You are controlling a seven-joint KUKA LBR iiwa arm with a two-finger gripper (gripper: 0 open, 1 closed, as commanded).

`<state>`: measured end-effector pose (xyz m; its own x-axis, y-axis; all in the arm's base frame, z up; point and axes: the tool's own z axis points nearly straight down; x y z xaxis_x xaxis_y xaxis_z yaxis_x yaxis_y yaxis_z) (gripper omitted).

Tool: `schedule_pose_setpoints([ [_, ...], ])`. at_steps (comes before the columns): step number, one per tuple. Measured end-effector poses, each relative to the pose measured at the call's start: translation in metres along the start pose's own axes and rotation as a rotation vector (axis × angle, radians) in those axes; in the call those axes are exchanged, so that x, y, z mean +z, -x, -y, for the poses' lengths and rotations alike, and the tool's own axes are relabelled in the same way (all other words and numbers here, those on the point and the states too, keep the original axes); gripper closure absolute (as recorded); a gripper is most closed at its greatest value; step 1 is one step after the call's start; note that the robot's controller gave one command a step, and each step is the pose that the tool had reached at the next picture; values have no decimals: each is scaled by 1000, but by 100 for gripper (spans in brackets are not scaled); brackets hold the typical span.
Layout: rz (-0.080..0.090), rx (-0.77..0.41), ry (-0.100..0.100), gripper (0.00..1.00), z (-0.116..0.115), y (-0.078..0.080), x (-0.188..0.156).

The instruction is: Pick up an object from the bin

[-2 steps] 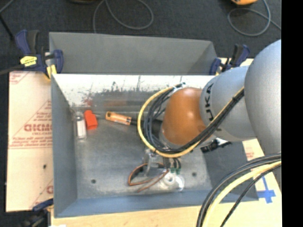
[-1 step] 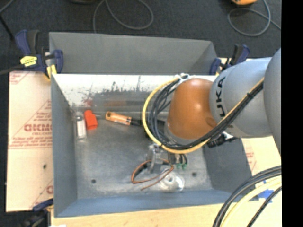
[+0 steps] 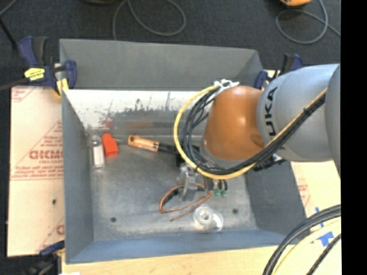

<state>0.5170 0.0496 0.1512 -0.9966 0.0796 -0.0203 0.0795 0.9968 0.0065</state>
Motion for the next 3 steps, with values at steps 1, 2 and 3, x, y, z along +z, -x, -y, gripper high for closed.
schedule_pose_setpoints([
  [1,-33,-2,-6,100,1,-10,4],
  [2,6,-41,-1,100,10,6,18],
  [3,-35,-118,-4,0,-2,-10,72],
])
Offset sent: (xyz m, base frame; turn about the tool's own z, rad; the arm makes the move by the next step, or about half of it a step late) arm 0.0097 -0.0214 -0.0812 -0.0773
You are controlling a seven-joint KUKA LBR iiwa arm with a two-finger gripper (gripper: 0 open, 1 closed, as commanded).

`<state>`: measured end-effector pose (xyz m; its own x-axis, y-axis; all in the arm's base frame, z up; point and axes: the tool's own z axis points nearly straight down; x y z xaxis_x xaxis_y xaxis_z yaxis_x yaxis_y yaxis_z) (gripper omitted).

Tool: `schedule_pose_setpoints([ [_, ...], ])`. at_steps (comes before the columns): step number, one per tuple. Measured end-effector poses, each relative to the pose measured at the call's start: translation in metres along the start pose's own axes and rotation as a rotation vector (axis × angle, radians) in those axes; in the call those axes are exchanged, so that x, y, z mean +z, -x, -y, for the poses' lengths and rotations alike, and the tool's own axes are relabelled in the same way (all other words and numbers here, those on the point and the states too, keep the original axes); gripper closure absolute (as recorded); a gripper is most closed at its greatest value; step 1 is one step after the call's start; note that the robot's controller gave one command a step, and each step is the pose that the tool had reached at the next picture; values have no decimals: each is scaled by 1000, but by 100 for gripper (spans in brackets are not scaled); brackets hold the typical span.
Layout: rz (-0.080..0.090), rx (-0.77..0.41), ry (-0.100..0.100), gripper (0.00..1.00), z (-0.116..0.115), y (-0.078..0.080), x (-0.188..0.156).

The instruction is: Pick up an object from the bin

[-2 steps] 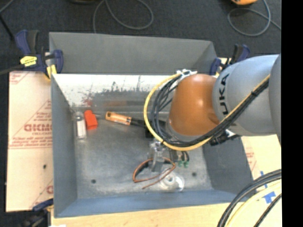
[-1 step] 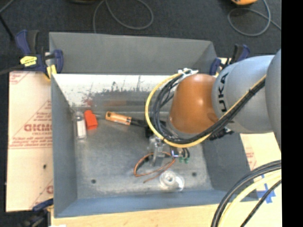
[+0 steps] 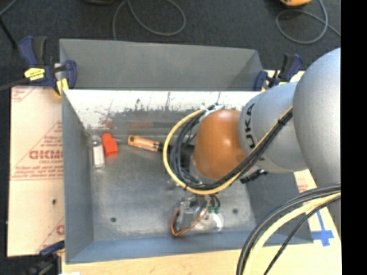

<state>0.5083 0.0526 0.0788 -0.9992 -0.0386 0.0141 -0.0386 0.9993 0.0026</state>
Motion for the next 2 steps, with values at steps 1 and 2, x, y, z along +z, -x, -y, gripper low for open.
schedule_pose_setpoints([
  [1,3,3,0,100,0,1,-1],
  [2,3,3,0,100,0,1,-1],
])
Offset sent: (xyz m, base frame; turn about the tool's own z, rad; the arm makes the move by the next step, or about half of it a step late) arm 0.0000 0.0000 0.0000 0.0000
